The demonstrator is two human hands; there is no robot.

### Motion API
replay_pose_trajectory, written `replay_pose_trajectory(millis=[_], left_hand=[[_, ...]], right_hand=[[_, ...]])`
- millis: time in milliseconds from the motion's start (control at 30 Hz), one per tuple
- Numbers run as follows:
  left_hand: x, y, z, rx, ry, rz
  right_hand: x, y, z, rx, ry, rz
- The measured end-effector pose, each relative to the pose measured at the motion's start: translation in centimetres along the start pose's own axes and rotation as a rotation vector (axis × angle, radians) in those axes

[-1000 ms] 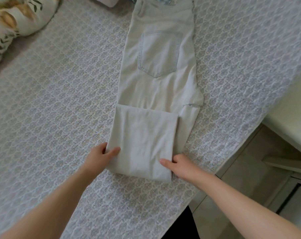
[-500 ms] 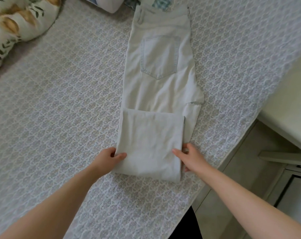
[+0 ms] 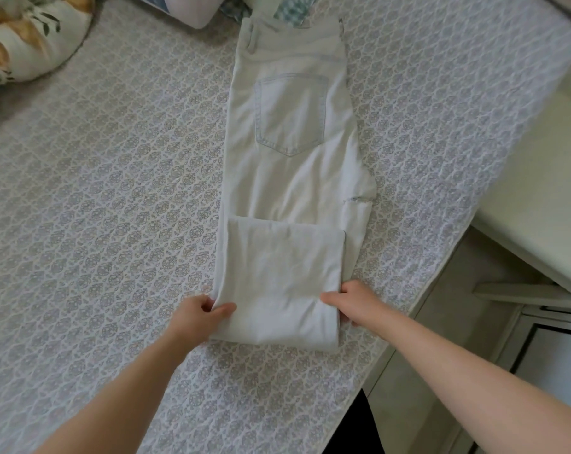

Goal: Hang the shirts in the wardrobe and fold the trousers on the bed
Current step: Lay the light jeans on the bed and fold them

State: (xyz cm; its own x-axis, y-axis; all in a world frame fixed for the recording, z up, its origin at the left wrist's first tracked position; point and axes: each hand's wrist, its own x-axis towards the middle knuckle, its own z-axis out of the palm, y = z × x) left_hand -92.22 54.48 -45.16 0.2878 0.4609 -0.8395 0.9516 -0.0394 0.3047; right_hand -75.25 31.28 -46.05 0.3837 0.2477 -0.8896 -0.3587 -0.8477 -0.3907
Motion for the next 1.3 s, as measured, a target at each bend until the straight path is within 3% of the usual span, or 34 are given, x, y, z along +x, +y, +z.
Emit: replay_pose_trajectory(millis=[67,133,200,333,433,600,733,833,1000,1133,1300], left_hand=[[0.4,0.9,-0.2,0.079,0.047,0.007],[0.7,2.2,-0.1,0.339,0.159,0.063],[0.6,3.9,0.3,0.593,0.312,0.24],[0.0,8.2,2.1,0.729,0.457,0.684],[-0.1,12.4,4.3,0.732,0.396,0.803],[1.1,17.5,9.7,0.732,0.162,1.028],[3.0,19.9,12.5,0.733,0.183,0.961],[3.7,20.8,13.7,0.648,0.213,0.91],[3.0,20.3,14.5,0.45,0.3,0.876],[2.6,21.2,15.6,0.475,0.262,0.781],[2.6,23.3,14.9,-0.074,0.285,0.486]], right_hand=[[0.2,0.0,-0.5,-0.047,-0.012,-0.013],[0.6,-0.3,-1.8,-0.071,-0.001,-0.04],[1.5,-0.9,-4.2,-0.056,0.102,-0.069],[4.3,-3.7,-11.1,-0.139,0.42,-0.179],[6.5,-7.1,-14.9,-0.032,0.497,-0.206],[9.1,-11.3,-16.1,0.06,0.223,-0.252],[10.1,-12.1,-15.4,0.021,0.09,-0.289],[10.6,-11.6,-16.0,-0.001,0.025,-0.195],[10.4,-10.8,-16.6,-0.092,0.116,-0.145],[9.8,-12.3,-14.9,-0.51,0.257,-0.279],[9.0,-15.6,-13.4,-0.626,0.114,-0.34]])
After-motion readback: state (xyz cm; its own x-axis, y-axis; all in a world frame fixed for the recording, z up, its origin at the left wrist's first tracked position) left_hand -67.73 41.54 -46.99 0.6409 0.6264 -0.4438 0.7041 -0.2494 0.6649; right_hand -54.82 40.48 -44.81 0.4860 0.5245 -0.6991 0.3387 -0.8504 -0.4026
